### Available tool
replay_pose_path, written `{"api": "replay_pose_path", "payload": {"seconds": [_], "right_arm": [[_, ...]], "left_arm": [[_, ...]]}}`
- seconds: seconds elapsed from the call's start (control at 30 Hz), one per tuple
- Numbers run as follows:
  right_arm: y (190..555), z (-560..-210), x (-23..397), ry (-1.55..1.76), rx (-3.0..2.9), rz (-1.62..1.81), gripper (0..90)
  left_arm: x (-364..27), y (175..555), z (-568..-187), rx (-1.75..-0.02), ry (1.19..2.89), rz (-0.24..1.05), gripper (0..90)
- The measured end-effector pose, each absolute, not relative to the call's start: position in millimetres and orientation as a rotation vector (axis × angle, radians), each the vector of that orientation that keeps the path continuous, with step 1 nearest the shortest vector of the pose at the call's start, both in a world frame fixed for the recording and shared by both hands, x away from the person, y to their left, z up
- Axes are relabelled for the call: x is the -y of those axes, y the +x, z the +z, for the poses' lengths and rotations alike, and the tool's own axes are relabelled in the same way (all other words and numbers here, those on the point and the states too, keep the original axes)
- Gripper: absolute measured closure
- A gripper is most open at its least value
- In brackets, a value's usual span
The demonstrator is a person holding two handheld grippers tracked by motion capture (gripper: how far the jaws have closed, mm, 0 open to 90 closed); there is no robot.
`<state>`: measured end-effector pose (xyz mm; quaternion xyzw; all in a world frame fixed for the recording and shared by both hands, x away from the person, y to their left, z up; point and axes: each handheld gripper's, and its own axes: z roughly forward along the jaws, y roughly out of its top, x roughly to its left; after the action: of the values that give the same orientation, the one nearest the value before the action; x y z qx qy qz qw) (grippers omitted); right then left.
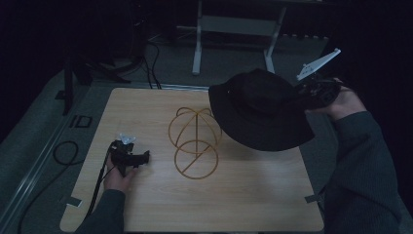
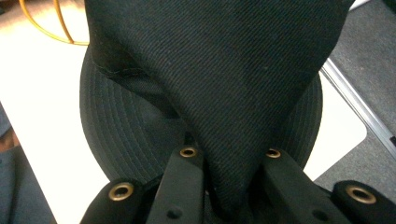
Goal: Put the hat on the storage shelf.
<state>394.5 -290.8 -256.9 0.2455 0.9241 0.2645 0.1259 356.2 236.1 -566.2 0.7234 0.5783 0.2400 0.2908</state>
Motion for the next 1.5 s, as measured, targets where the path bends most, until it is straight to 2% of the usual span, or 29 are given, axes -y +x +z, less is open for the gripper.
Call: {"api": "replay_pose_path", "payload": {"seconds": [0.97,1.5], "right_arm": [[382,-239,292,0.617,-2.7,0.844,86.3],[380,-232,278,0.541,-2.705,0.887,86.4]], "left_arm": [[-236,356,-566,-1.542,1.926,0.643,7.7],[-236,356,-566,-1.542,1.928,0.642,7.7]]}}
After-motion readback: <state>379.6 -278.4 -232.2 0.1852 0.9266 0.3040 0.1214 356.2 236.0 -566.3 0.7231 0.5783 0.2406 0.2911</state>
